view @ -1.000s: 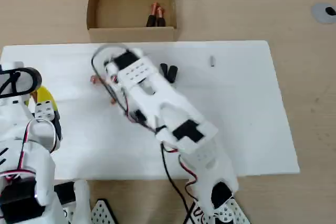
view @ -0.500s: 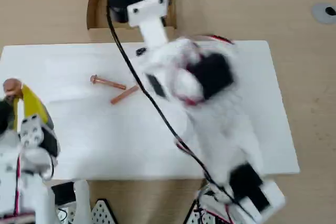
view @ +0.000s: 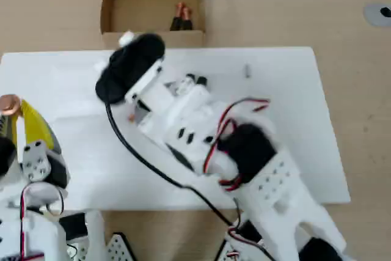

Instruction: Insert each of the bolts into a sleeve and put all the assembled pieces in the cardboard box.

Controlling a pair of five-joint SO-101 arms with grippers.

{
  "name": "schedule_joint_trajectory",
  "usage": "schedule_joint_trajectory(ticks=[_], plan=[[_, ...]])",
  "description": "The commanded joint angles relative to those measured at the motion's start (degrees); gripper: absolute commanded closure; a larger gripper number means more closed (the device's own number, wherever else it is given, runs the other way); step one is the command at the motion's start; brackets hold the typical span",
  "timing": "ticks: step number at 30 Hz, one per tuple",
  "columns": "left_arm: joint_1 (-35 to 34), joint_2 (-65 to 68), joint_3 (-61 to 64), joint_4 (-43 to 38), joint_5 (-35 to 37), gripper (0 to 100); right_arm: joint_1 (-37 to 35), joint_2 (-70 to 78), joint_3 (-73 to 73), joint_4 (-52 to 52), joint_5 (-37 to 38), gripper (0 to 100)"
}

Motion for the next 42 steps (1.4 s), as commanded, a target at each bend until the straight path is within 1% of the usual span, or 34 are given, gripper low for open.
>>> schedule_joint_trajectory(ticks=[1,5,8,10,12,15,17,20,23,25,27,30,32,34,37,39,42], plan=[[0.70,-0.13,2.02,-4.31,2.20,100,-0.57,-2.77,13.49,-12.92,0.97,98.9],[0.79,-0.04,5.27,-8.00,7.91,100,-0.57,-2.86,20.18,-20.57,0.97,98.9],[1.76,0.40,8.44,-11.87,11.78,100,-0.57,-2.86,24.92,-31.21,1.67,98.9],[5.54,0.40,11.78,-14.86,12.66,100,-0.92,-2.77,28.44,-37.54,5.36,98.9],[10.81,0.40,15.74,-17.85,12.66,100,-1.54,-1.36,31.69,-42.64,9.85,98.9],[17.05,0.31,21.36,-22.33,12.66,100,-1.36,4.35,34.68,-48.18,13.80,98.9],[20.13,0.31,23.82,-25.14,12.57,100,0.04,8.92,34.68,-50.02,13.71,98.9],[21.89,0.40,25.23,-28.22,12.57,100,2.51,13.41,34.15,-54.86,8.97,98.9],[21.71,0.40,25.14,-28.66,11.78,100,4.53,13.32,34.33,-59.08,5.01,98.9],[19.87,0.13,25.14,-28.57,9.58,100,5.85,12.44,34.42,-60.40,0.79,98.9],[16.88,0.04,25.14,-28.75,8.00,100,7.16,11.21,34.42,-60.40,-3.96,98.9],[9.32,-0.04,25.14,-32.09,7.30,100,8.04,8.31,35.12,-60.48,-8.44,98.9],[3.69,0.31,25.14,-35.69,7.56,100,7.96,5.85,36.00,-60.48,-9.14,98.9],[0.44,0.40,25.14,-37.71,7.65,100,7.87,2.86,37.14,-60.31,-9.14,98.9],[-0.18,0.40,25.14,-37.89,7.47,100,7.87,-2.07,37.85,-59.87,-8.97,98.9],[-0.09,0.40,25.14,-37.89,7.65,100,7.69,-5.23,37.85,-59.87,-7.21,98.9],[2.90,0.40,25.49,-37.71,7.65,100,6.37,-10.42,38.73,-59.96,-6.07,98.9]])
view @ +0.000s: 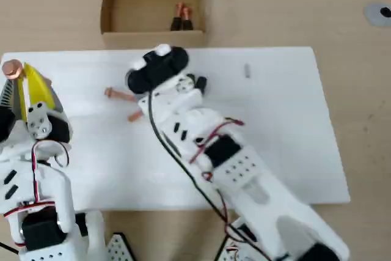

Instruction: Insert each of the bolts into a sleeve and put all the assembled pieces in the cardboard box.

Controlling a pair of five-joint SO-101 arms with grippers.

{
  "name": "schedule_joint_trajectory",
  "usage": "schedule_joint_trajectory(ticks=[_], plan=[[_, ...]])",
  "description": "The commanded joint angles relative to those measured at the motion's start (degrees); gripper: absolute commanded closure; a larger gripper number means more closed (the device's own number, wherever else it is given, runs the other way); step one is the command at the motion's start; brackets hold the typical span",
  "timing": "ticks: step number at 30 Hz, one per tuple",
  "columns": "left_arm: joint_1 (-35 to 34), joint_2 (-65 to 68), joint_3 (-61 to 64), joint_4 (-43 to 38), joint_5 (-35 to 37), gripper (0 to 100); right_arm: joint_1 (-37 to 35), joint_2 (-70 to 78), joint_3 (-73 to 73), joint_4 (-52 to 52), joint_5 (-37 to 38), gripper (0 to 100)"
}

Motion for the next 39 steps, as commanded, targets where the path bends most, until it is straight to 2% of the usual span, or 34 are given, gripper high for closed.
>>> schedule_joint_trajectory(ticks=[1,9,13,16,26,33,39], plan=[[3.25,-0.22,0.09,-1.32,-0.26,100,-1.01,-8.13,1.45,-1.14,0.88,98.9],[11.87,-0.22,0.18,-1.32,-0.53,100,-5.14,-24.22,24.13,-14.42,1.14,98.9],[14.42,-0.40,-0.09,-1.05,-0.53,100,-9.80,-32.57,30.02,-15.38,2.73,98.9],[17.93,-0.75,-1.67,3.16,-0.53,100,-12.62,-36.26,31.60,-15.38,5.10,98.9],[31.56,-2.68,-20.84,25.49,-1.76,100,-13.93,-34.51,32.66,-15.30,5.45,98.9],[36.48,-10.33,-19.16,26.46,-9.05,100,-16.57,-30.73,32.66,-15.30,5.27,98.9],[36.75,-11.21,-18.81,29.89,-9.23,100,-17.01,-28.79,32.31,-15.38,5.27,98.9]])
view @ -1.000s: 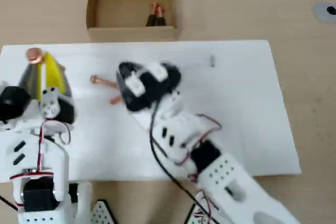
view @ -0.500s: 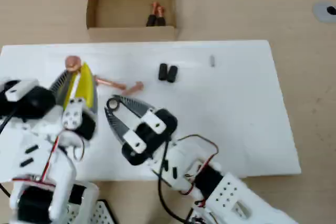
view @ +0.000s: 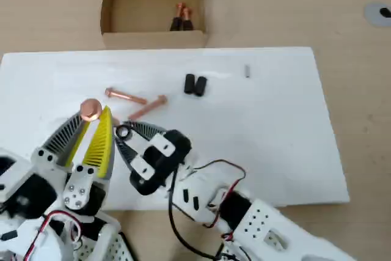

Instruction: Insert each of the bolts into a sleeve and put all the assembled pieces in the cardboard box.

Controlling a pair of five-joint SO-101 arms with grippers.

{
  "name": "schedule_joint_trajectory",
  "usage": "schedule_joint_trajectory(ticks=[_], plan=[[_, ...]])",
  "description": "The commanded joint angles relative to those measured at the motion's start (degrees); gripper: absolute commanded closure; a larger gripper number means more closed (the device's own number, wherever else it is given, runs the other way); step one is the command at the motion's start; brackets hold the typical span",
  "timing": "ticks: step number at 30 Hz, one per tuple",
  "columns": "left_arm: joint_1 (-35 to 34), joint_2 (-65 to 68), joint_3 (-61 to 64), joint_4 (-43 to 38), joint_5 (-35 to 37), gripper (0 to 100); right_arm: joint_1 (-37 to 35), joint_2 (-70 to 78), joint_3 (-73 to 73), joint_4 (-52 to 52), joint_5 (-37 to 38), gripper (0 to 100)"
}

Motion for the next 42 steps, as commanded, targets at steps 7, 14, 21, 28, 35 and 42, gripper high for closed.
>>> schedule_joint_trajectory(ticks=[7,14,21,28,35,42], plan=[[0.79,-0.75,4.84,0.79,0.18,100,-0.66,0.48,-0.40,-1.58,0.70,98.9],[0.53,-0.75,8.26,0.44,2.29,100,-0.48,0.22,-0.31,-1.58,0.70,98.9],[-4.66,-0.75,7.91,-0.09,2.02,100,0.13,0.22,-0.31,-1.49,0.70,98.9],[-7.82,-0.75,8.44,0.09,2.64,100,2.07,0.13,-0.40,-1.49,0.70,98.9],[-7.74,-0.75,9.76,-0.18,5.63,100,1.98,0.13,-0.48,-1.49,0.44,98.9],[-2.02,-0.75,11.16,-0.35,5.71,100,1.80,0.13,-0.48,-1.49,0.44,98.9]])
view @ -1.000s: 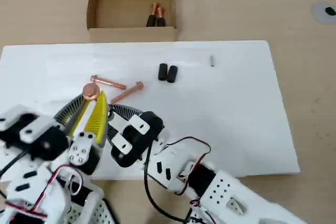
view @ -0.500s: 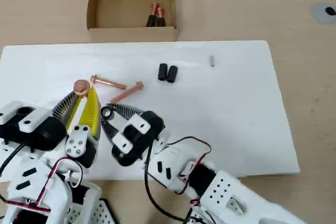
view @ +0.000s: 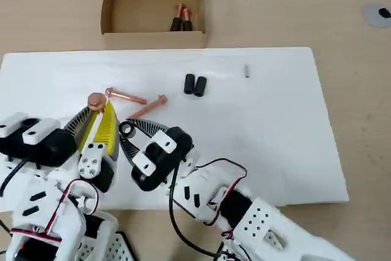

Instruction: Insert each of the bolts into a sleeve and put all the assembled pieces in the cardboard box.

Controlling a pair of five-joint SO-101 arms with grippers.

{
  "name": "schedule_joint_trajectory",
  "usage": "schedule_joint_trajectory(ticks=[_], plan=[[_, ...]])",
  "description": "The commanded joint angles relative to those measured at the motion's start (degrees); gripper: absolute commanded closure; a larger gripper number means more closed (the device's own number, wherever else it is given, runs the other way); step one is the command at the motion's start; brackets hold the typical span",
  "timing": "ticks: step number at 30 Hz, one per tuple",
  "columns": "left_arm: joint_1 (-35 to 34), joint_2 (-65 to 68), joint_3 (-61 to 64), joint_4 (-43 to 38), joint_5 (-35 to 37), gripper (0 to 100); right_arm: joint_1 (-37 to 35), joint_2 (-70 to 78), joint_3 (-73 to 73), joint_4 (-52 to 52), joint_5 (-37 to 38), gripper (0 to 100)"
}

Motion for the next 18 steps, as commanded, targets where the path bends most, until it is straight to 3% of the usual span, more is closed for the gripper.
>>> schedule_joint_trajectory(ticks=[1,7,18], plan=[[3.34,-0.13,-0.09,-1.23,0.35,100,0.66,-0.22,-0.48,-1.49,0.18,98.9],[0.44,-0.13,-0.53,-5.80,-2.20,100,0.66,-0.22,-0.40,-1.49,0.18,98.9],[0.97,-0.13,-0.62,-5.63,-2.37,100,0.84,0.13,0.04,-1.49,0.18,98.9]])
